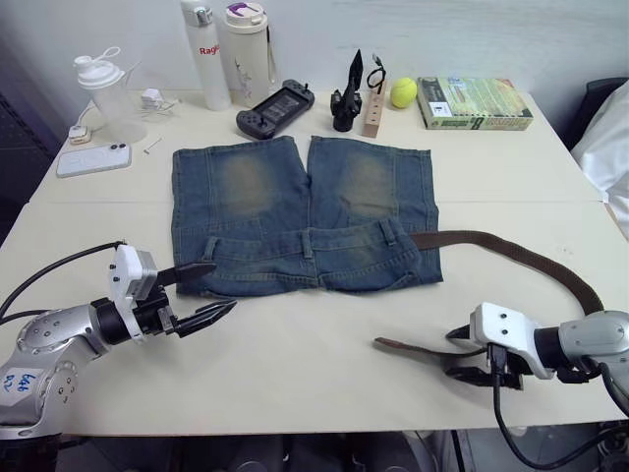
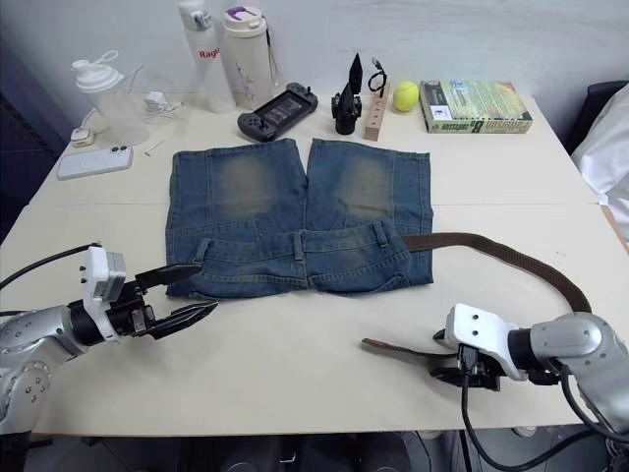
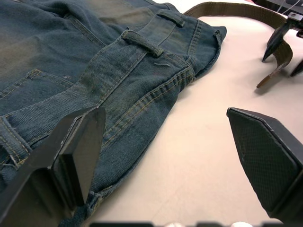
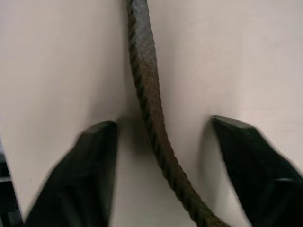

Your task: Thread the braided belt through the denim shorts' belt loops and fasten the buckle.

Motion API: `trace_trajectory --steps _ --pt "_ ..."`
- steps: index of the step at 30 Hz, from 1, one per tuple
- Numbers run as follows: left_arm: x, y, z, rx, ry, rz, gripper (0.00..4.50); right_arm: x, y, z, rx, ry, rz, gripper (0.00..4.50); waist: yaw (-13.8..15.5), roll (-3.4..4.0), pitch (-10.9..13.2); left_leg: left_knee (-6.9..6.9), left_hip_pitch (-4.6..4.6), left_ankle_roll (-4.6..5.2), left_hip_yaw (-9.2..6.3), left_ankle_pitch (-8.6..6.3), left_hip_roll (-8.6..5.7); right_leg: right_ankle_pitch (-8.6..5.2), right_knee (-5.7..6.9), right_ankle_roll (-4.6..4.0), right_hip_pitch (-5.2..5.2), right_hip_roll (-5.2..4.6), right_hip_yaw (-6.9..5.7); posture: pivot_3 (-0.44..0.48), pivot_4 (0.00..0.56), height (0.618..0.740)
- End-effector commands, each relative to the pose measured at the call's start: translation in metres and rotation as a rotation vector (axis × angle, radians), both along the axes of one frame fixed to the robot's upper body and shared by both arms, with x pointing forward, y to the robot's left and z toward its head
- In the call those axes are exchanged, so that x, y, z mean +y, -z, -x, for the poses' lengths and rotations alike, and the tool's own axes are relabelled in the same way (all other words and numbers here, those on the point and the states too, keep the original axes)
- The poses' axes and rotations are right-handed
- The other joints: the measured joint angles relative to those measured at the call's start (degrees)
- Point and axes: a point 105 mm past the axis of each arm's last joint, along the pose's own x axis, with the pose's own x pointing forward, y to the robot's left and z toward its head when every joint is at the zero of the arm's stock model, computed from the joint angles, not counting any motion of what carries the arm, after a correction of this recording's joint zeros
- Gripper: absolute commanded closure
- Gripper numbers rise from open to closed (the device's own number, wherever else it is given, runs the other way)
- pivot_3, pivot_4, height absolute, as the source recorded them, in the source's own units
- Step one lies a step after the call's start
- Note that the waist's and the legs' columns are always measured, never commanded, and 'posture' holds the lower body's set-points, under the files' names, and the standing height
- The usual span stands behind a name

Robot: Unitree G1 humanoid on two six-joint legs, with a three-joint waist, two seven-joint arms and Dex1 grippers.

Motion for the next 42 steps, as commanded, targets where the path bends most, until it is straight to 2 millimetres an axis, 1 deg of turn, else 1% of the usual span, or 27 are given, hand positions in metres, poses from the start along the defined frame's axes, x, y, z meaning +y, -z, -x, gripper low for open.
trace_trajectory --steps 1,2,4,7,9,11,14,16,18,22,25,27,32,35,39,40,42 --pt "-0.002 -0.006 0.002 -0.026 0.016 -0.004 0.0 0.005 0.008 0.006 0.036 -0.034 -0.021 3.37 0.0 0.0 0.0 0.01 0.0 -0.01 -0.04 -0.01 0.0 0.0 -0.01 0.0 0.02 0.0 0.0 0.0 0.15 0.723" --pt "-0.002 -0.007 0.002 -0.025 0.018 -0.004 0.0 0.006 0.008 0.007 0.038 -0.041 -0.026 3.83 0.0 0.0 0.0 0.01 0.0 -0.01 -0.05 -0.01 0.0 0.0 -0.02 0.0 0.03 0.0 0.0 0.0 0.15 0.723" --pt "-0.003 -0.006 0.001 -0.024 0.023 -0.005 0.0 0.008 0.009 0.009 0.046 -0.051 -0.036 4.43 -0.1 -0.01 0.0 0.01 0.01 -0.02 -0.07 -0.01 0.02 0.0 -0.04 0.0 0.05 0.0 0.0 0.0 0.15 0.723" --pt "-0.005 -0.006 0.0 -0.022 0.037 -0.004 0.0 0.016 0.008 0.012 0.037 -0.083 -0.066 4.43 -0.1 -0.01 0.0 0.01 0.03 -0.02 -0.08 -0.02 0.03 0.0 -0.04 0.0 0.08 0.01 0.0 0.0 0.15 0.723" --pt "-0.009 -0.006 -0.001 -0.016 0.059 -0.006 0.0 0.027 0.002 0.011 0.009 -0.111 -0.105 4.43 -0.1 -0.02 0.0 0.01 0.04 -0.03 -0.09 -0.02 0.04 0.0 -0.04 0.0 0.08 0.02 0.0 0.0 0.15 0.723" --pt "-0.015 -0.009 -0.003 -0.023 0.103 -0.008 0.0 0.045 -0.011 0.008 -0.03 -0.154 -0.144 4.43 -0.1 -0.02 0.0 0.02 0.04 -0.04 -0.09 -0.02 0.05 0.0 -0.03 0.0 0.08 0.03 0.0 0.0 0.15 0.723" --pt "-0.032 -0.014 -0.01 -0.04 0.204 -0.014 0.0 0.072 -0.026 0.001 -0.082 -0.237 -0.172 4.43 -0.1 0.08 0.0 0.16 0.01 -0.04 -0.06 -0.03 0.04 0.0 -0.03 0.0 0.0 0.04 -0.04 0.0 0.15 0.723" --pt "-0.048 -0.017 -0.014 -0.045 0.293 -0.014 0.0 0.09 -0.035 -0.006 -0.107 -0.282 -0.193 4.43 -0.2 0.09 0.0 0.19 0.01 -0.06 -0.06 -0.04 0.04 0.0 -0.01 -0.01 0.0 0.06 -0.04 0.0 0.15 0.723" --pt "-0.062 -0.017 -0.015 -0.042 0.375 -0.021 0.0 0.103 -0.041 -0.011 -0.119 -0.308 -0.213 4.43 -0.1 0.09 0.0 0.19 -0.02 -0.07 -0.06 -0.05 0.04 0.0 0.03 0.0 -0.02 0.1 -0.07 0.0 0.15 0.723" --pt "-0.084 -0.011 -0.009 0.009 0.517 -0.034 0.0 0.118 -0.043 -0.02 -0.141 -0.361 -0.186 4.43 -0.2 0.09 0.0 0.28 -0.14 0.06 -0.05 -0.13 0.0 0.0 0.06 0.0 -0.03 0.18 -0.14 0.0 0.15 0.723" --pt "-0.091 -0.006 -0.007 0.022 0.565 -0.057 0.0 0.126 -0.045 -0.023 -0.143 -0.373 -0.189 4.43 -0.2 0.09 0.0 0.39 -0.17 0.09 0.01 -0.14 -0.02 0.0 0.09 0.0 -0.02 0.24 -0.16 0.0 0.15 0.723" --pt "-0.093 -0.001 -0.006 0.032 0.597 -0.085 0.0 0.13 -0.047 -0.023 -0.144 -0.376 -0.195 4.43 -0.2 0.09 0.0 0.41 -0.17 0.09 0.0 -0.14 -0.01 0.0 0.13 0.01 -0.02 0.23 -0.16 0.0 0.15 0.723" --pt "-0.095 -0.001 -0.009 0.031 0.601 -0.087 0.0 0.134 -0.051 -0.024 -0.152 -0.379 -0.209 4.43 -0.2 0.09 0.0 0.43 -0.17 0.1 -0.01 -0.14 -0.01 0.0 0.15 0.0 -0.02 0.21 -0.15 0.0 0.15 0.723" --pt "-0.095 -0.002 -0.013 0.013 0.592 -0.088 0.81 0.135 -0.052 -0.024 -0.154 -0.378 -0.216 4.5 -0.2 0.09 0.0 0.43 -0.17 0.1 -0.01 -0.14 0.0 0.0 0.16 0.0 -0.03 0.21 -0.16 0.0 0.15 0.723" --pt "-0.095 -0.002 -0.01 0.023 0.611 -0.095 2.69 0.135 -0.054 -0.025 -0.159 -0.376 -0.22 4.5 -0.2 0.09 0.0 0.43 -0.17 0.1 -0.01 -0.14 0.0 0.0 0.16 0.01 -0.02 0.21 -0.16 0.0 0.15 0.723" --pt "-0.095 -0.001 -0.01 0.024 0.613 -0.098 3.24 0.135 -0.054 -0.025 -0.159 -0.376 -0.22 4.5 -0.2 0.09 0.0 0.43 -0.17 0.1 -0.01 -0.15 0.0 0.0 0.16 0.01 -0.02 0.2 -0.16 0.0 0.15 0.723" --pt "-0.096 -0.002 -0.009 0.028 0.612 -0.082 4.18 0.136 -0.054 -0.025 -0.16 -0.376 -0.224 4.5 -0.2 0.09 0.0 0.43 -0.17 0.1 -0.01 -0.14 0.0 0.0 0.16 0.01 -0.03 0.21 -0.15 0.0 0.15 0.723"
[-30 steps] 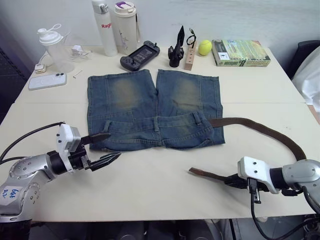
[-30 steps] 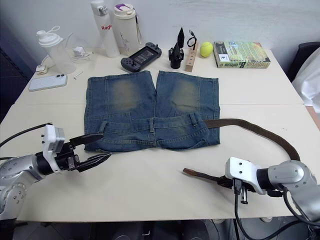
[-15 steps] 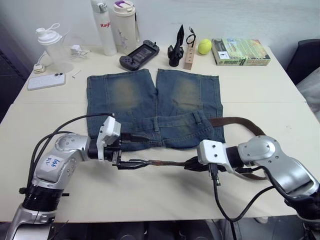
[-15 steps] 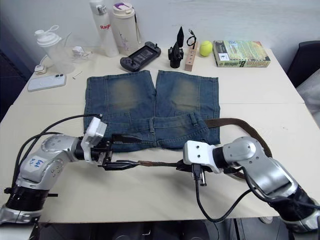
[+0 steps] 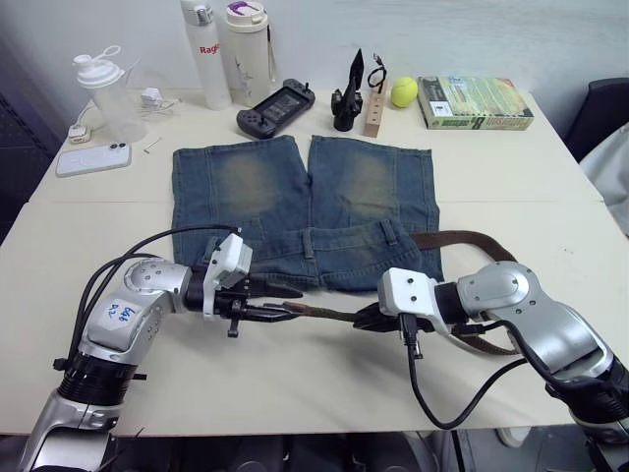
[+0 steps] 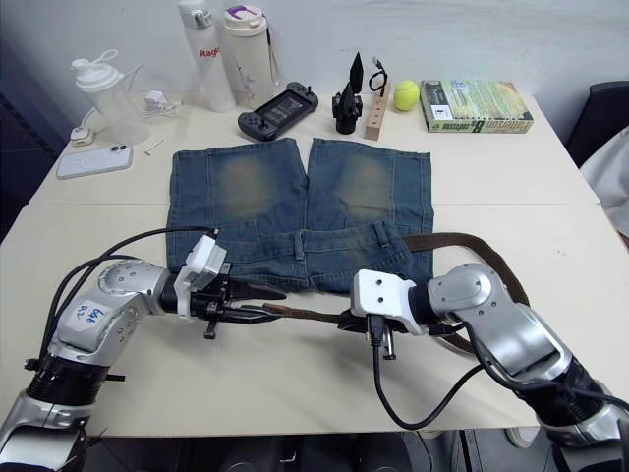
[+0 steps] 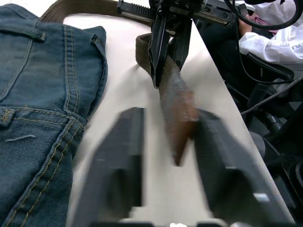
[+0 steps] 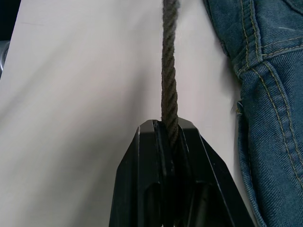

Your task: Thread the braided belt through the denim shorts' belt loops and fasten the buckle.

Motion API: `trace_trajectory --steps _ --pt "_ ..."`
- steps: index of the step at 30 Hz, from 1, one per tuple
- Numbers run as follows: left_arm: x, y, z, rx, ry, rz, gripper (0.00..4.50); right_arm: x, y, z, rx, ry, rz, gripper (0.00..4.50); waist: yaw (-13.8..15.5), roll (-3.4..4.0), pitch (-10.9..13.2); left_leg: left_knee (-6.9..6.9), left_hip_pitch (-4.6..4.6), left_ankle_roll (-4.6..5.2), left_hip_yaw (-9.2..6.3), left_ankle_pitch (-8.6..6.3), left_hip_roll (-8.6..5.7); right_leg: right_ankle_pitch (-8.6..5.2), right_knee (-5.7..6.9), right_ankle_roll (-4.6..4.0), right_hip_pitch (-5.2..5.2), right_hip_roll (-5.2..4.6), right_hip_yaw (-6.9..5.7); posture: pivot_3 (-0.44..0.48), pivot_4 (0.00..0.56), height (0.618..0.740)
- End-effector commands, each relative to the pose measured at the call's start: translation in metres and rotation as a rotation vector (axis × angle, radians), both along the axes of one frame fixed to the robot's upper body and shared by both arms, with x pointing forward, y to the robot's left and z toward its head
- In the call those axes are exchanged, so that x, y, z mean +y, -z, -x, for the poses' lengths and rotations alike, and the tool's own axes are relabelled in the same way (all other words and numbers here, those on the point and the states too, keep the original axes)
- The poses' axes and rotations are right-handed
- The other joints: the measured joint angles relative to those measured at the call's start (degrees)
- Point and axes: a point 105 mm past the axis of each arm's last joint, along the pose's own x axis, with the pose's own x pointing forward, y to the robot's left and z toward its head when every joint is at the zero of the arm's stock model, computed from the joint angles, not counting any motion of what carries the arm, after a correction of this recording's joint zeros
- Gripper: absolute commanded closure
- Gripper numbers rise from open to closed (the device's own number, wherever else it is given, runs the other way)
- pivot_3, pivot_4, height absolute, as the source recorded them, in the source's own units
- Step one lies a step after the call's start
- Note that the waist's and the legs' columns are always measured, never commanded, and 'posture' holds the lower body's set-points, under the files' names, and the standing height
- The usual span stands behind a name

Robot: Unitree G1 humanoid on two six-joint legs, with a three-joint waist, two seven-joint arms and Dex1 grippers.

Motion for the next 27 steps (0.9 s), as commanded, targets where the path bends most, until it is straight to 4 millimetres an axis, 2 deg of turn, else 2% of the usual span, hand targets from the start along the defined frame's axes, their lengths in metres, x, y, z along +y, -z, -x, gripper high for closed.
trace_trajectory --steps 1,6,11,15,16,17,19,23,25,27 --pt "-0.002 -0.005 0.003 -0.018 0.02 0.006 4.42 0.006 -0.01 0.002 -0.036 -0.025 -0.022 4.5 0.0 0.0 0.0 0.0 0.0 0.0 0.0 0.0 0.0 0.0 0.0 0.0 0.0 0.0 0.0 0.0 0.15 0.723" --pt "-0.002 -0.005 0.002 -0.015 0.013 0.007 4.42 0.007 -0.013 0.0 -0.038 -0.004 -0.042 4.5 0.0 0.0 0.0 0.0 0.0 0.0 0.0 0.0 0.0 0.0 0.0 0.0 0.0 -0.01 0.0 0.0 0.15 0.723" --pt "-0.004 -0.01 -0.006 0.022 -0.041 0.077 4.5 0.005 -0.024 -0.011 -0.051 0.116 -0.13 2.49 0.1 0.0 0.0 0.0 0.0 0.0 -0.01 0.0 0.0 0.0 0.01 0.0 0.0 -0.01 0.0 0.0 0.15 0.723" --pt "-0.006 -0.012 -0.011 0.141 -0.12 0.184 4.5 -0.018 -0.062 -0.022 0.038 0.339 -0.434 0.51 0.1 0.0 0.0 0.02 -0.02 0.01 -0.05 0.0 -0.01 0.0 0.02 0.0 0.03 -0.03 0.0 0.0 0.15 0.723" --pt "-0.007 -0.013 -0.011 0.187 -0.142 0.22 4.5 -0.026 -0.07 -0.022 0.075 0.388 -0.517 0.17 0.1 0.0 0.0 0.02 -0.02 0.01 -0.09 0.0 0.0 0.0 0.03 0.0 0.04 -0.04 0.0 0.0 0.15 0.723" --pt "-0.008 -0.013 -0.011 0.234 -0.155 0.251 4.5 -0.033 -0.076 -0.019 0.121 0.417 -0.583 0.17 0.1 0.0 0.0 0.03 -0.02 0.01 -0.17 0.0 0.0 0.0 0.03 0.0 0.08 -0.06 0.02 0.0 0.15 0.723" --pt "-0.011 -0.013 -0.003 0.323 -0.147 0.308 4.5 -0.042 -0.081 0.004 0.315 0.368 -0.731 0.17 0.1 0.0 0.0 0.03 -0.02 0.01 -0.21 0.0 0.0 0.0 0.04 0.0 0.09 -0.07 0.04 0.0 0.15 0.723" --pt "-0.016 -0.018 0.001 0.486 -0.166 0.422 4.5 -0.047 -0.082 0.047 0.569 0.256 -0.865 0.17 0.1 0.0 0.0 -0.01 -0.02 0.03 -0.5 -0.01 0.01 0.0 0.01 0.0 0.2 -0.19 0.13 0.0 0.15 0.723" --pt "-0.018 -0.018 0.006 0.556 -0.156 0.45 4.5 -0.034 -0.082 0.063 0.763 0.202 -0.971 0.17 0.1 0.01 0.0 0.01 -0.04 0.04 -0.52 -0.01 0.0 0.0 -0.02 0.0 0.23 -0.23 0.15 0.0 0.15 0.723" --pt "-0.021 -0.02 0.009 0.605 -0.148 0.47 4.5 -0.018 -0.066 0.065 0.909 0.259 -1.0 0.17 0.0 0.01 0.0 0.01 -0.04 0.05 -0.51 0.0 0.0 0.0 -0.06 0.0 0.25 -0.23 0.15 0.0 0.15 0.723"
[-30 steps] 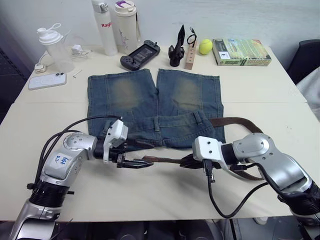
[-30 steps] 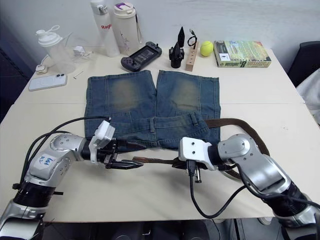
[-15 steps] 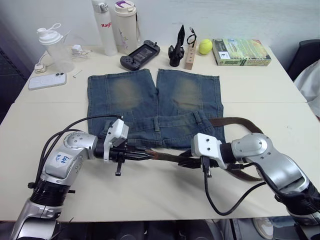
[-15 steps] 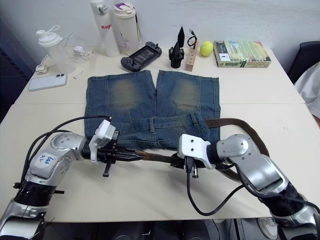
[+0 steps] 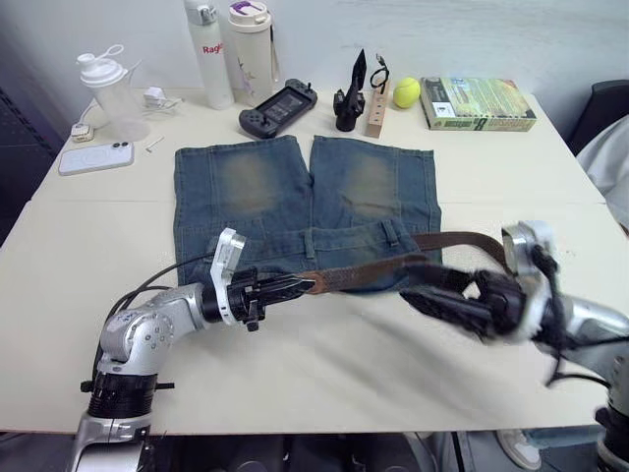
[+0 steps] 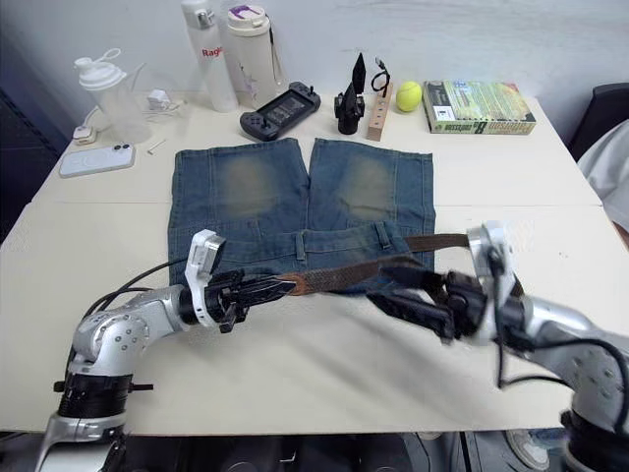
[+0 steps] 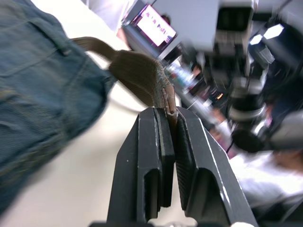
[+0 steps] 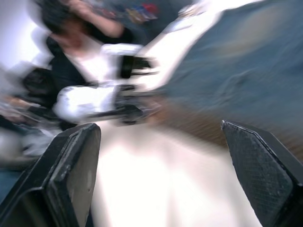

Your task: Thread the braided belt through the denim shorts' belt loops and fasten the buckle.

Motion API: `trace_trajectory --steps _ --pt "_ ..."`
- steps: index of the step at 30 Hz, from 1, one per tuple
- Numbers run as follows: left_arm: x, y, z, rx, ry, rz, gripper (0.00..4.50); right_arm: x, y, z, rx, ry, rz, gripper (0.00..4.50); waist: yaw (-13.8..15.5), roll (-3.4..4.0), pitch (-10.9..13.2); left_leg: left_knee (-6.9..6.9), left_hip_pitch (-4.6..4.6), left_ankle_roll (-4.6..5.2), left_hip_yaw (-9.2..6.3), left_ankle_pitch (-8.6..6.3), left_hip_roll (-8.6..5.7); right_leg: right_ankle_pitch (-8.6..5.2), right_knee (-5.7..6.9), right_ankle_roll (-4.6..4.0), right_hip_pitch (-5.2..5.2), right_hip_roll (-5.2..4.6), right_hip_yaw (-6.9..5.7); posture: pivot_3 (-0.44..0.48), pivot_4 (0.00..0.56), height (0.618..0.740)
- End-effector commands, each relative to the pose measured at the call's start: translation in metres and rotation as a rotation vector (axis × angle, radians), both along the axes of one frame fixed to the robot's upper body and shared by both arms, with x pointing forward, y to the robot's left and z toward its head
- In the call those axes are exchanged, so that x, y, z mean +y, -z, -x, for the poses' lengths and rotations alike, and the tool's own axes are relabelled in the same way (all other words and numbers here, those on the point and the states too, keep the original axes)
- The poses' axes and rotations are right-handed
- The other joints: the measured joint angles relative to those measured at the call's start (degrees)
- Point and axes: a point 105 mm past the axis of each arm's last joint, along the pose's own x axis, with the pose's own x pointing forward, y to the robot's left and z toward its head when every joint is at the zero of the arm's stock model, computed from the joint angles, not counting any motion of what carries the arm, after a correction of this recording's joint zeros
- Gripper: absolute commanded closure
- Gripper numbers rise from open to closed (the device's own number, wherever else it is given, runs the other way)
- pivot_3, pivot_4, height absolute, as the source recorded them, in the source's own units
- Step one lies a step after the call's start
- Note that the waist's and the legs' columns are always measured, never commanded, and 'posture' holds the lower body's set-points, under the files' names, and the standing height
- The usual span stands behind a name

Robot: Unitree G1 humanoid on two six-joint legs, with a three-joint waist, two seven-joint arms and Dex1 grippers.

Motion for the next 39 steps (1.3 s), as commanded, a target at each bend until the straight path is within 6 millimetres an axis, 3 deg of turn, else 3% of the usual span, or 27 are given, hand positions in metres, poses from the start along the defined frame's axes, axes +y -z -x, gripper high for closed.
trace_trajectory --steps 1,5,10,18,22,23,24,28,29,32,34,36,39 --pt "-0.006 -0.018 0.015 0.084 0.044 0.108 4.5 0.039 0.006 0.03 0.28 -0.105 -0.267 0.17 -0.1 -0.01 0.0 0.0 0.02 0.0 0.0 0.0 0.01 0.0 0.0 0.0 0.01 -0.03 0.01 0.0 0.15 0.723" --pt "-0.007 -0.02 0.019 0.105 0.053 0.118 4.5 0.052 0.033 0.006 0.486 0.075 -0.382 0.17 -0.5 0.06 -0.1 -0.02 0.1 -0.01 0.04 0.01 0.03 -0.01 0.0 -0.01 0.06 -0.01 0.04 0.0 0.15 0.723" --pt "-0.005 -0.021 0.019 0.129 0.038 0.119 4.5 0.041 0.031 -0.021 0.575 0.258 -0.599 0.17 -0.6 0.06 -0.1 -0.02 0.06 -0.04 0.14 0.02 0.0 -0.03 0.11 -0.05 -0.12 0.13 0.12 0.0 0.15 0.723" --pt "-0.005 -0.024 0.017 0.129 0.023 0.12 4.5 0.054 0.02 -0.02 0.53 0.291 -0.621 0.17 -0.1 0.07 -0.1 -0.01 0.06 -0.03 0.18 0.01 -0.03 -0.03 0.1 -0.05 -0.13 0.2 0.17 0.0 0.15 0.723" --pt "-0.005 -0.023 0.017 0.13 0.016 0.11 4.5 0.057 0.024 -0.02 0.528 0.307 -0.591 1.28 -0.1 0.1 -0.1 -0.06 0.05 -0.04 0.27 0.01 -0.01 -0.04 0.15 -0.07 -0.24 0.21 0.25 0.0 0.15 0.723" --pt "-0.006 -0.023 0.017 0.13 0.014 0.105 4.5 0.058 0.024 -0.02 0.523 0.311 -0.581 2.11 -0.1 0.1 -0.1 -0.06 0.05 -0.03 0.27 0.01 -0.01 -0.04 0.15 -0.07 -0.24 0.18 0.25 0.0 0.15 0.723" --pt "-0.006 -0.022 0.016 0.131 0.012 0.102 4.5 0.058 0.024 -0.02 0.519 0.312 -0.574 2.35 -0.1 0.1 -0.1 -0.06 0.05 -0.03 0.27 0.01 -0.01 -0.04 0.15 -0.07 -0.24 0.18 0.25 0.0 0.15 0.723" --pt "-0.006 -0.02 0.02 0.118 0.02 0.082 4.5 0.057 0.024 -0.023 0.517 0.331 -0.591 4.16 -0.1 0.11 -0.1 -0.06 0.05 -0.03 0.29 0.01 -0.01 -0.05 0.14 -0.07 -0.25 0.17 0.28 0.0 0.15 0.723" --pt "-0.006 -0.02 0.02 0.123 0.02 0.086 4.5 0.056 0.024 -0.024 0.515 0.337 -0.599 4.46 -0.1 0.11 -0.1 -0.06 0.05 -0.02 0.29 0.0 -0.01 -0.05 0.12 -0.08 -0.25 0.16 0.29 0.0 0.15 0.723" --pt "-0.004 -0.019 0.021 0.134 0.014 0.087 4.5 0.055 0.023 -0.027 0.506 0.342 -0.607 4.46 -0.2 0.11 -0.1 -0.08 0.05 -0.03 0.31 0.0 0.01 -0.05 0.12 -0.08 -0.27 0.14 0.33 0.0 0.15 0.723" --pt "-0.002 -0.018 0.02 0.141 0.004 0.089 3.56 0.055 0.023 -0.027 0.501 0.346 -0.602 4.5 -0.2 0.12 -0.1 -0.1 0.05 -0.03 0.34 0.0 0.02 -0.05 0.11 -0.08 -0.28 0.12 0.35 0.0 0.15 0.723" --pt "-0.001 -0.018 0.022 0.086 -0.003 0.044 3.27 0.053 0.022 -0.028 0.493 0.353 -0.607 4.5 -0.1 0.12 -0.1 -0.1 0.05 -0.03 0.34 0.0 0.02 -0.05 0.1 -0.08 -0.29 0.1 0.35 0.0 0.15 0.723" --pt "0.007 -0.016 0.021 -0.057 -0.053 -0.075 2.0 0.042 0.017 -0.03 0.454 0.38 -0.611 4.5 -0.2 0.12 -0.1 -0.11 0.05 -0.03 0.36 -0.01 0.02 -0.05 0.09 -0.08 -0.31 0.09 0.38 0.0 0.15 0.723"
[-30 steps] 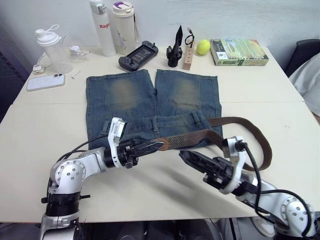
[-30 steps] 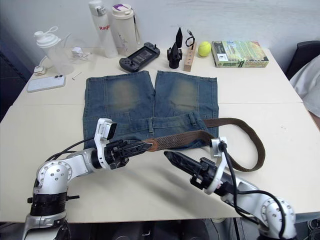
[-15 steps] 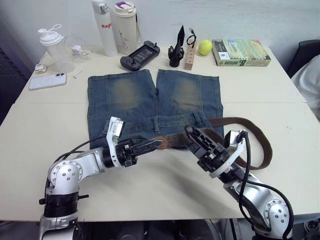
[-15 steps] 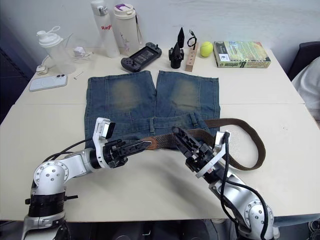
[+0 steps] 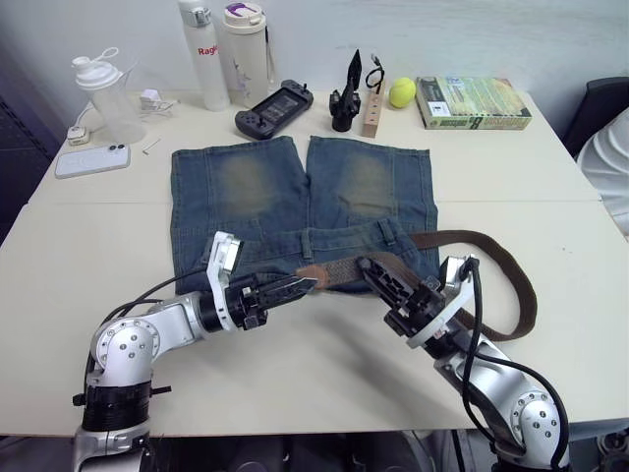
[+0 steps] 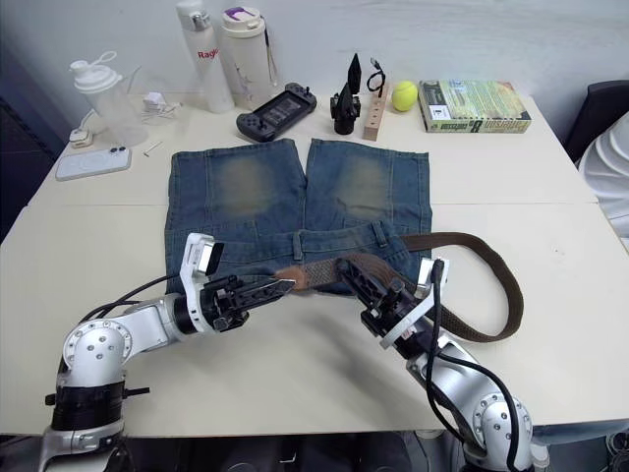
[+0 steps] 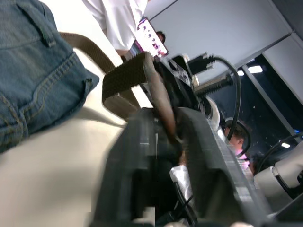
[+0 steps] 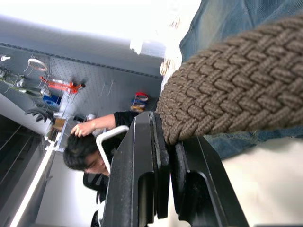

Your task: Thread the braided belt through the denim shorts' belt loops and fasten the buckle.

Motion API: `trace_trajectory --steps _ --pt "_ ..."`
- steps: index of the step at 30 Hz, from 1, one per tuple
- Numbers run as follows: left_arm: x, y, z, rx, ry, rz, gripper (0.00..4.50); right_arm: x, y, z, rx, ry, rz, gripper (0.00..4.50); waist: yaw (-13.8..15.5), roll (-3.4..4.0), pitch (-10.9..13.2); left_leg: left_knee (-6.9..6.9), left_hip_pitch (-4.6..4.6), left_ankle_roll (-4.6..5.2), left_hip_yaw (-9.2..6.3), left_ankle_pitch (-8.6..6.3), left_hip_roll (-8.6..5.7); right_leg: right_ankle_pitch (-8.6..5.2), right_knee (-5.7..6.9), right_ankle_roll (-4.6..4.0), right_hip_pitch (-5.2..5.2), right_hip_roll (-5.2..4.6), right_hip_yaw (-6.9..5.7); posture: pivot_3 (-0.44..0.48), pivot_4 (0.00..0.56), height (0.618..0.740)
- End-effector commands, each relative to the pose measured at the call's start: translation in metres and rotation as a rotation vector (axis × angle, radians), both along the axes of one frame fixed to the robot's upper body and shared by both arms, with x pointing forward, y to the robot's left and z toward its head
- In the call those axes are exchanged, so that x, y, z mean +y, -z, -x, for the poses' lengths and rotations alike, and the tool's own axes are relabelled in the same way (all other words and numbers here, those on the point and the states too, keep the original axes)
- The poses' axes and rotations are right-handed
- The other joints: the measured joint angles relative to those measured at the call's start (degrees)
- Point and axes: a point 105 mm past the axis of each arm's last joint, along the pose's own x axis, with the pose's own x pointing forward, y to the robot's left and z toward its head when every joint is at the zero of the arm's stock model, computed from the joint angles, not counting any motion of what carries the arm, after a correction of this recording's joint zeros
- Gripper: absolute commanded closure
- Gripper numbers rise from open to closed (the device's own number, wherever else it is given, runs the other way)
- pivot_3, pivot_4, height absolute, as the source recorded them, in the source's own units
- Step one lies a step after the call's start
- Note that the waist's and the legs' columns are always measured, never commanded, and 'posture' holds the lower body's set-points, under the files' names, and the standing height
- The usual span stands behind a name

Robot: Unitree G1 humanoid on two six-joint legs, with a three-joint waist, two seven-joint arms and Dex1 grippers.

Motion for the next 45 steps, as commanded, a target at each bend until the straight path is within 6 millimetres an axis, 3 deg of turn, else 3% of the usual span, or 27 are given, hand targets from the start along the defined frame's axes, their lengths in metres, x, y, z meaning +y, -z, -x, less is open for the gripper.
trace_trajectory --steps 1,3,5,10,17,29,38,45 --pt "0.013 -0.009 0.008 -0.259 -0.038 -0.175 1.61 -0.02 -0.02 -0.003 -0.097 0.071 -0.011 4.5 0.0 0.0 0.0 -0.02 -0.01 0.0 0.03 0.0 0.01 0.0 0.0 0.0 -0.04 -0.01 0.04 0.0 0.15 0.723" --pt "0.028 -0.012 0.003 -0.35 -0.092 -0.242 1.61 -0.035 -0.033 -0.009 -0.152 0.1 0.036 4.5 0.0 0.0 0.0 -0.08 -0.04 -0.01 0.13 0.0 0.01 0.0 0.02 0.0 -0.14 0.0 0.12 0.0 0.15 0.723" --pt "0.04 -0.019 -0.003 -0.439 -0.141 -0.298 1.61 -0.054 -0.042 -0.029 -0.171 0.152 0.152 4.5 0.0 0.04 0.0 -0.21 -0.04 -0.02 0.36 0.01 0.0 0.0 0.06 -0.01 -0.31 0.05 0.3 0.0 0.15 0.723" --pt "0.048 -0.016 -0.005 -0.492 -0.149 -0.335 1.61 -0.085 -0.057 -0.069 -0.17 0.216 0.318 4.5 0.0 0.05 0.0 -0.31 -0.05 0.06 0.89 0.0 0.03 0.0 0.04 -0.01 -0.72 -0.04 0.67 0.0 0.15 0.723" --pt "0.047 -0.007 0.0 -0.479 -0.16 -0.328 1.61 -0.111 -0.04 -0.113 -0.088 0.233 0.514 4.5 -0.2 0.05 0.0 -0.43 -0.08 0.11 1.01 0.05 0.07 0.0 0.09 0.0 -0.74 -0.01 0.74 0.0 0.15 0.723" --pt "0.044 -0.005 0.004 -0.471 -0.181 -0.329 1.61 -0.136 -0.041 -0.133 -0.107 0.243 0.544 4.5 -0.1 0.05 0.0 -0.37 -0.12 0.16 1.02 0.04 0.07 0.03 0.11 0.04 -0.73 -0.02 0.29 0.0 0.15 0.723" --pt "0.031 -0.011 -0.011 -0.704 -0.143 -0.452 1.61 -0.13 -0.031 -0.137 -0.115 0.219 0.613 4.5 0.0 0.06 0.0 -0.35 -0.11 0.14 1.04 0.05 0.04 0.03 0.13 0.05 -0.71 0.12 0.26 0.0 0.15 0.723" --pt "0.027 -0.015 -0.023 -0.735 -0.118 -0.435 1.61 -0.119 -0.019 -0.139 -0.132 0.188 0.678 4.5 0.0 0.06 0.0 -0.38 -0.11 0.13 1.08 0.06 0.03 0.03 0.11 0.06 -0.74 0.14 0.25 0.0 0.15 0.723"
